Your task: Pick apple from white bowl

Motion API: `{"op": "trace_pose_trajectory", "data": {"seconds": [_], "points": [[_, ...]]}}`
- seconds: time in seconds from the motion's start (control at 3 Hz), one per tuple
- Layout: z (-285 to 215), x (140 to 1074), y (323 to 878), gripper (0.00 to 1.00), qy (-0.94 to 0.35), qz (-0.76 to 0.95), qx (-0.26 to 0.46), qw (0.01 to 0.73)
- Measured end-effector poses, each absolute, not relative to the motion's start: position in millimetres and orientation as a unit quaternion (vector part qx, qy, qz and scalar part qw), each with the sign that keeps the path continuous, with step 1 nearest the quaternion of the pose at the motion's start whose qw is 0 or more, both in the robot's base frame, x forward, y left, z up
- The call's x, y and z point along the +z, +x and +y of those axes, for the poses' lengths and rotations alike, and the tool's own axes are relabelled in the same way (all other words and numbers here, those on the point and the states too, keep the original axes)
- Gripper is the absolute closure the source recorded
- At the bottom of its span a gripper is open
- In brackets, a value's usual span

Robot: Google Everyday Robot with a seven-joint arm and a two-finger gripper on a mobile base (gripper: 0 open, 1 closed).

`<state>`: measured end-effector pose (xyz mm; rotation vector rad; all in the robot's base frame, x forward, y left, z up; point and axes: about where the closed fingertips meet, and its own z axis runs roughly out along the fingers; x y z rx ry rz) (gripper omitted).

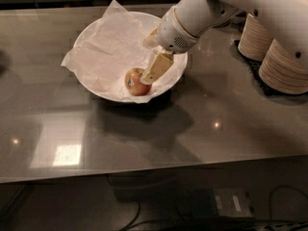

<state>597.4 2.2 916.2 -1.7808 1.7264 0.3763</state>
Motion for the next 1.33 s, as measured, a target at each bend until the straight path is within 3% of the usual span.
{"op": "trace_pose_trajectory", "data": {"seconds": [1.33], "points": [[27.8,864.6,607.2,0.36,-0.675,0.659,0.220,0.249]]}}
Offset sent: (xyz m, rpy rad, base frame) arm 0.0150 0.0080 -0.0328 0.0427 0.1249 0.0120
